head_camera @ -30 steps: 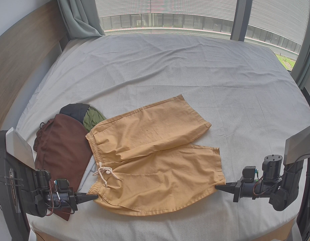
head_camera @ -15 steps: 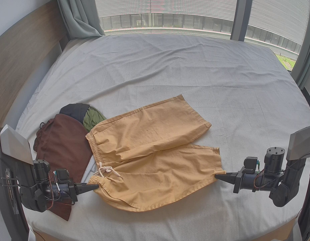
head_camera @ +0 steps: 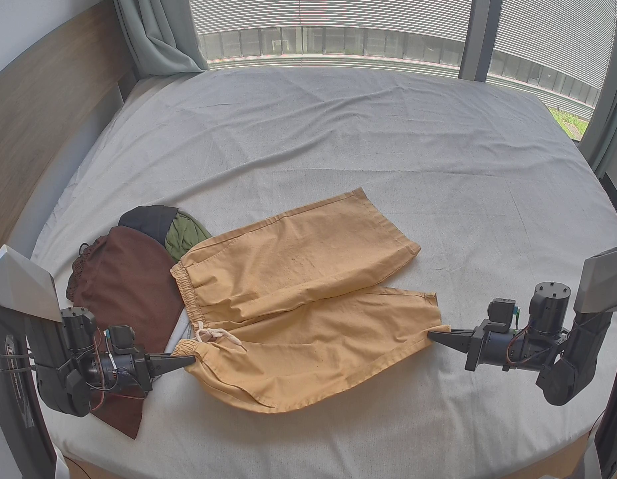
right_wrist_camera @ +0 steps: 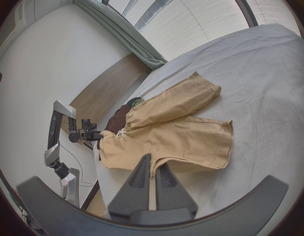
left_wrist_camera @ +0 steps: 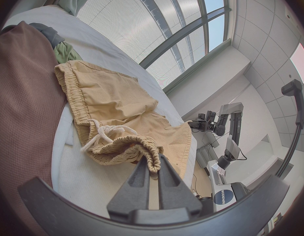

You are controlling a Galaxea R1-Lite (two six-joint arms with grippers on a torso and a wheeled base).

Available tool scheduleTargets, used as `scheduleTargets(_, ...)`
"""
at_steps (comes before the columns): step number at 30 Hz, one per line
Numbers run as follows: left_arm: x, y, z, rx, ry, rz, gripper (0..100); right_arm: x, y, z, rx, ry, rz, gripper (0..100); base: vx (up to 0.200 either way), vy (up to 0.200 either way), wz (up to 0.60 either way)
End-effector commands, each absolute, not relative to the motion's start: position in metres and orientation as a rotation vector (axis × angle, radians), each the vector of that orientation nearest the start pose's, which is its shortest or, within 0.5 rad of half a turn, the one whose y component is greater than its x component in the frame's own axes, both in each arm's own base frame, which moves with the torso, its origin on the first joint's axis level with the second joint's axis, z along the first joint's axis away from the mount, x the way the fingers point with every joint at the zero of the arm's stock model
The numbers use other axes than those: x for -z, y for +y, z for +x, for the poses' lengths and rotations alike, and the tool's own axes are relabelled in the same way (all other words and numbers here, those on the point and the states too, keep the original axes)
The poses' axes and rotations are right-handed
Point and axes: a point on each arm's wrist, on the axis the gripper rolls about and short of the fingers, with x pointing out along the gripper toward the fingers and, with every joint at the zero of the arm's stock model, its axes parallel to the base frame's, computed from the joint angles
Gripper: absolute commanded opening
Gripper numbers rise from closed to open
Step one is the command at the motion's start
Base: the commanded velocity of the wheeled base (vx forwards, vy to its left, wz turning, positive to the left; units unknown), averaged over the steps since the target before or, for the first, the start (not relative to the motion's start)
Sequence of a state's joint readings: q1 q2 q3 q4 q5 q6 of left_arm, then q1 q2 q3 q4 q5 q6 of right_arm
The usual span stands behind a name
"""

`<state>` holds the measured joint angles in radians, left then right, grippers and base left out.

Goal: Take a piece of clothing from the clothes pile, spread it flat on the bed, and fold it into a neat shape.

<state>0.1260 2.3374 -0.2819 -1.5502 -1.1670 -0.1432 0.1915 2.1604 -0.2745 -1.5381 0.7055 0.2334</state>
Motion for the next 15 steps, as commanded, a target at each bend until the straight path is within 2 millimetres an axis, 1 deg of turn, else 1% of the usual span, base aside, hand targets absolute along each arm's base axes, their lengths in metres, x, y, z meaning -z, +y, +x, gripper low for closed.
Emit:
scheduleTargets(1, 0.010, 0.013, 0.275, 0.999, 0.470, -0.427, 0, -0.035, 0.067, 0.270, -0.846, 0.421, 0.314, 0, 0.000, 0.000, 0.00)
scheduleTargets(4, 0.010, 0.013, 0.276, 0.995, 0.466, -0.423, 0, -0.040, 0.067, 0.270, -0.847, 0.407, 0.323, 0, 0.000, 0.000, 0.00)
scheduleTargets(9, 0.008, 0.013, 0.277, 0.991, 0.461, -0.422, 0, -0.043, 0.067, 0.270, -0.848, 0.398, 0.322, 0, 0.000, 0.000, 0.00)
scheduleTargets(15, -0.004, 0.013, 0.279, 0.980, 0.457, -0.454, 0, -0.043, 0.067, 0.272, -0.846, 0.392, 0.322, 0, 0.000, 0.000, 0.00)
